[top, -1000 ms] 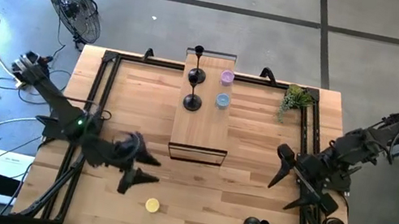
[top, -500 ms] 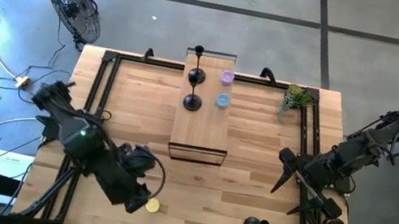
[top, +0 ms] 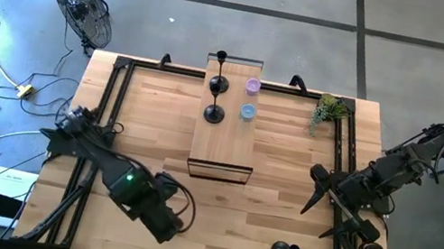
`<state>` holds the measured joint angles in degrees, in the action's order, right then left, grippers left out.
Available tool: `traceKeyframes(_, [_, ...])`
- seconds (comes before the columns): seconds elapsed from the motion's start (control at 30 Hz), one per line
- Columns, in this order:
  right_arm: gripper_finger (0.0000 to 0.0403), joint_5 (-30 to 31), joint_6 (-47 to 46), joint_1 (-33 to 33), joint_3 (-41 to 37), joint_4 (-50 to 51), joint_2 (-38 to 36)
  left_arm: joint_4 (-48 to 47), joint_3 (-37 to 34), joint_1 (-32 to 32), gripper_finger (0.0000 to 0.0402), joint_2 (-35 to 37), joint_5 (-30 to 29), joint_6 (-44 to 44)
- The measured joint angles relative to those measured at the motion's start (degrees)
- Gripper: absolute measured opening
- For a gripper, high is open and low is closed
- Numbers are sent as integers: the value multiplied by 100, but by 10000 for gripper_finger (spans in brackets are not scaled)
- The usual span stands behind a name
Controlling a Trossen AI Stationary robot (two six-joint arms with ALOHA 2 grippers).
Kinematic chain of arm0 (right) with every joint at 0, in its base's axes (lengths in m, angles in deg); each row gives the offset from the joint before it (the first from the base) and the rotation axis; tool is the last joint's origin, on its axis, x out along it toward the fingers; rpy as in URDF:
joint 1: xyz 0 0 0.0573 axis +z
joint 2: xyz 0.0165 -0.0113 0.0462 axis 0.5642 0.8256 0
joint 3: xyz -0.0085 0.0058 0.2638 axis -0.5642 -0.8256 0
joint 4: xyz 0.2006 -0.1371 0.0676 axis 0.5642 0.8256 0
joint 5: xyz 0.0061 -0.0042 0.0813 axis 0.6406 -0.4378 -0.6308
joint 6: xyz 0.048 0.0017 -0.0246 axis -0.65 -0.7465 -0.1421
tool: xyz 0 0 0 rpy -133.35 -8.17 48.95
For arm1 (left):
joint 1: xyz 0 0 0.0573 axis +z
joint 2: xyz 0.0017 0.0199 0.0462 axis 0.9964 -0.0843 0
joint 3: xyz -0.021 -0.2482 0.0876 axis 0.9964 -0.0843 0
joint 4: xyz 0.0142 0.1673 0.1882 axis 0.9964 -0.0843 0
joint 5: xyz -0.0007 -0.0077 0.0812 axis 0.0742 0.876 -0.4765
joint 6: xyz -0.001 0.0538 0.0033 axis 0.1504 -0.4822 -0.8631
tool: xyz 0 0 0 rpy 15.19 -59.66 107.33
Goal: Pick & Place candle stick holders
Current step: Put the yellow scented candle on the shelf
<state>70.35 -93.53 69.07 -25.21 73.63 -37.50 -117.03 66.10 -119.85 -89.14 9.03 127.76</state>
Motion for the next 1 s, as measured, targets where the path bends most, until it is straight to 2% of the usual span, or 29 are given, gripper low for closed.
traceKeyframes(0.23, [281,156,3,115,0,1,2,25,-1,93,273,-408,-8,298])
traceKeyframes(0.37, [281,249,6,199,0,1,2,71,0,99,273,-640,-13,143])
traceKeyframes(0.57, [281,255,8,210,0,1,2,824,-4,95,273,-922,-10,82])
traceKeyframes(0.73, [281,285,11,210,0,1,2,1210,-4,97,273,-1030,-48,-681])
traceKeyframes(0.87, [281,321,35,210,0,1,2,852,-4,97,273,-1030,-60,-331])
traceKeyframes(1.0, [281,320,52,210,0,3,2,338,-4,93,273,-1050,-140,618])
